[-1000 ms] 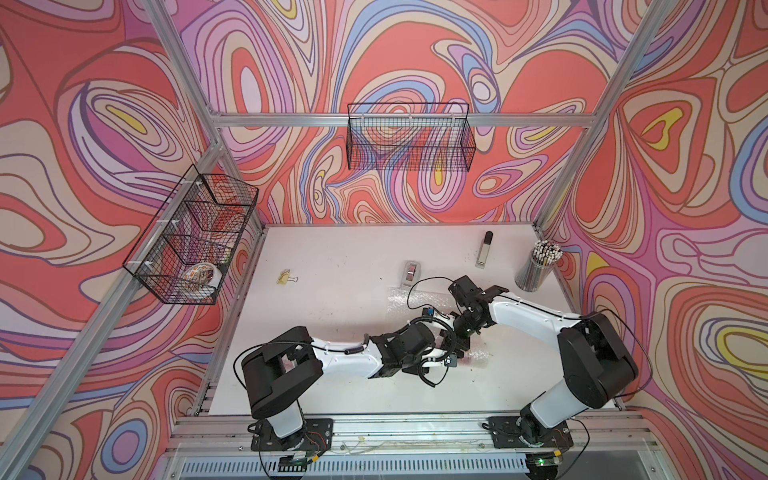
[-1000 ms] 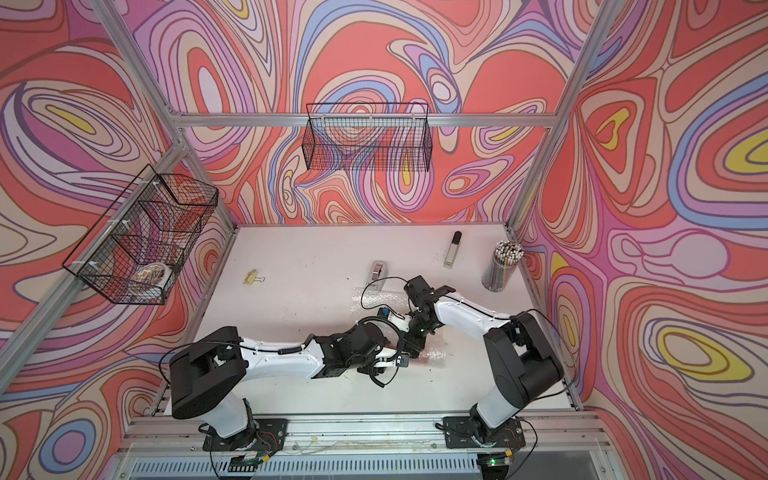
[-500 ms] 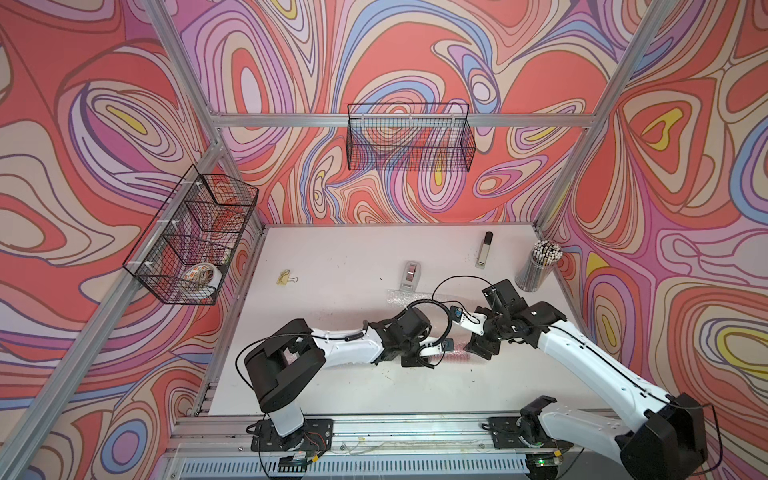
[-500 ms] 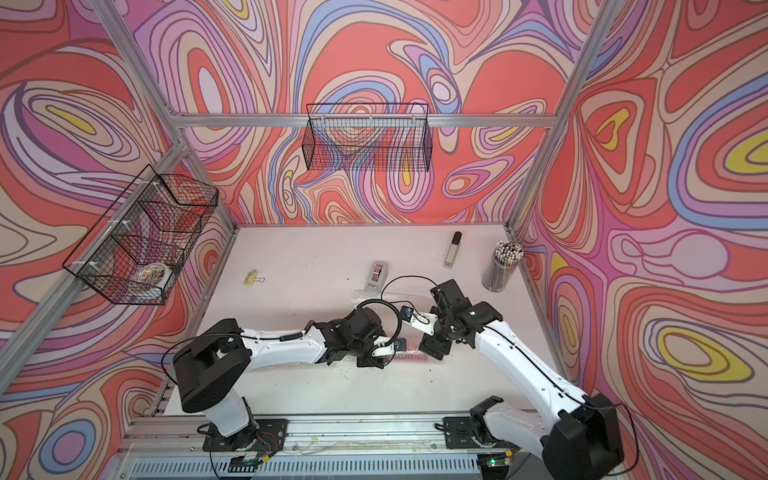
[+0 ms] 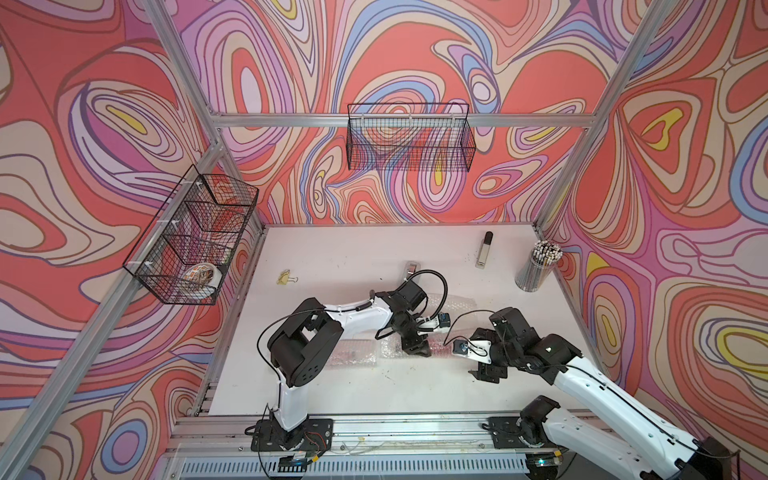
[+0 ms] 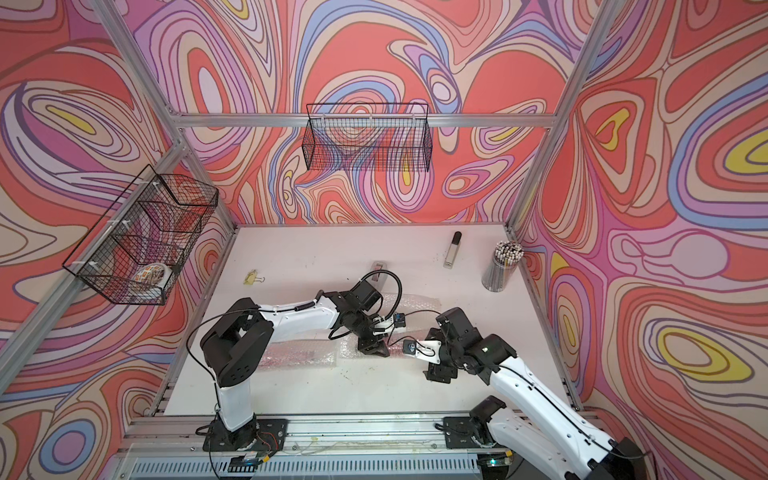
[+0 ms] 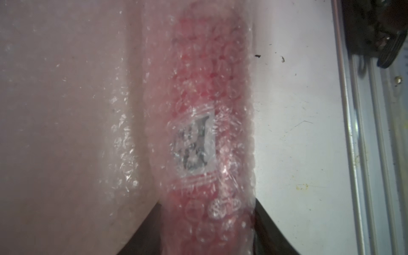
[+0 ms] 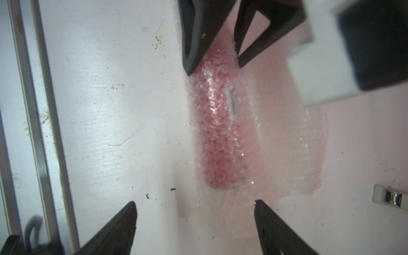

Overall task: Wrap wine bottles in bubble wrap
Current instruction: Wrap the wine bottle in bubble wrap.

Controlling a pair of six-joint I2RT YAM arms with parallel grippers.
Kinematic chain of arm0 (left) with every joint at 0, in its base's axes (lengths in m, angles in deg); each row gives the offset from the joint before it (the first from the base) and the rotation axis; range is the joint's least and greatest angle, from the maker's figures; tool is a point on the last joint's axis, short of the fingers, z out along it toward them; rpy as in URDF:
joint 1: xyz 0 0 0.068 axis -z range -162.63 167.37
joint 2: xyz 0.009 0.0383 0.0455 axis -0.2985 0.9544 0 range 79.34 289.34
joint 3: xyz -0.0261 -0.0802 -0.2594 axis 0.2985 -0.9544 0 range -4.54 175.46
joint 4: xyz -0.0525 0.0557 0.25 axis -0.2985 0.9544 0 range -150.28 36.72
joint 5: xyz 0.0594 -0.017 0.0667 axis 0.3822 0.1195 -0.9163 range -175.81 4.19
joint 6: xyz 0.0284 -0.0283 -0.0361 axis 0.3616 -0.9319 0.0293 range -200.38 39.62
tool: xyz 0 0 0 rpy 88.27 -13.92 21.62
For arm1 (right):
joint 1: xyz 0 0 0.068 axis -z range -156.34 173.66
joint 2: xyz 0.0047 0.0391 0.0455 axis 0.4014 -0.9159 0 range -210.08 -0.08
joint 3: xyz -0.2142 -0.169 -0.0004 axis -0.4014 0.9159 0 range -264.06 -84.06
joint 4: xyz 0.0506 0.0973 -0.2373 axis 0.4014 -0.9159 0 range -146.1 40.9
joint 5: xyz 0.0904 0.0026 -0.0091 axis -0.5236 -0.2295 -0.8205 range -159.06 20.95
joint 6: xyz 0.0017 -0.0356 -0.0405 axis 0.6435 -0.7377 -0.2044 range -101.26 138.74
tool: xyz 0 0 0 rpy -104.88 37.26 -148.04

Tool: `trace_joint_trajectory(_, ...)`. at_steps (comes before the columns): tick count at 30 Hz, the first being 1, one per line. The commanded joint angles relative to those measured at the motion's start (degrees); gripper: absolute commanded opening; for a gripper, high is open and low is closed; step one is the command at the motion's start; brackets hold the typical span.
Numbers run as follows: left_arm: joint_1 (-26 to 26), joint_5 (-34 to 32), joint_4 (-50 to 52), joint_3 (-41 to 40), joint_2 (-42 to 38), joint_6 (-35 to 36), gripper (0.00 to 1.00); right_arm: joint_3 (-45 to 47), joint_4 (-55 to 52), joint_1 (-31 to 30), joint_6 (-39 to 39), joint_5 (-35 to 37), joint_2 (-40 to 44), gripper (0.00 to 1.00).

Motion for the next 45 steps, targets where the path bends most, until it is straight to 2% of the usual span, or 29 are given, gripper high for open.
trace_joint_trajectory(1,-1.5,4.4,11.8,3.6,4.7,-0.4,0.42,3.4,9.9,-5.0,-1.4,4.3,-0.2,0.85)
trace_joint_trajectory(4,-1.7,5.1,17.4,8.3,8.1,-0.3,0.42,6.3,18.7,-10.5,-5.1,11.5,-4.0,0.85)
trace_joint_trajectory(7,-1.7,6.0,19.5,10.2,10.1,0.4,0.42,6.6,26.9,-11.2,-5.3,11.9,-8.5,0.85)
trace_joint_trajectory(14,-2.7,10.6,21.3,13.1,12.9,0.6,0.42,5.1,31.9,-12.1,-5.4,14.7,-16.7,0.84)
trace_joint_trajectory(18,-3.1,11.9,22.2,14.4,13.8,0.7,0.44,4.9,34.5,-13.4,-5.6,18.9,-21.5,0.82)
trace_joint_trajectory(21,-3.4,11.6,22.2,14.4,13.3,0.8,0.47,4.0,34.1,-13.5,-4.8,19.7,-24.9,0.76)
trace_joint_trajectory(26,-4.1,11.9,21.8,14.4,11.1,-0.1,0.59,3.2,35.0,-14.4,-2.9,21.9,-28.5,0.53)
trace_joint_trajectory(28,-4.1,10.8,21.7,14.3,10.0,-0.3,0.65,3.1,35.1,-14.5,-2.1,21.7,-29.3,0.5)
trace_joint_trajectory(31,-4.2,6.5,19.2,12.0,6.1,-1.1,0.79,2.7,33.8,-14.4,1.0,19.1,-29.2,0.47)
trace_joint_trajectory(34,-4.6,-0.4,15.9,8.1,-0.5,-2.1,0.86,2.0,31.0,-14.4,5.0,13.4,-29.5,0.46)
trace_joint_trajectory(38,-5.9,-10.1,14.9,4.7,-8.3,-3.3,0.89,-0.6,25.8,-13.5,9.3,2.9,-32.9,0.46)
trace_joint_trajectory(42,-7.2,-21.5,16.7,1.2,-15.5,-4.3,0.9,-3.7,20.9,-10.0,12.5,-8.7,-36.5,0.45)
trace_joint_trajectory(45,-8.4,-25.2,17.8,-2.9,-22.9,-6.1,0.9,-6.8,16.5,-7.0,13.4,-14.3,-40.5,0.45)
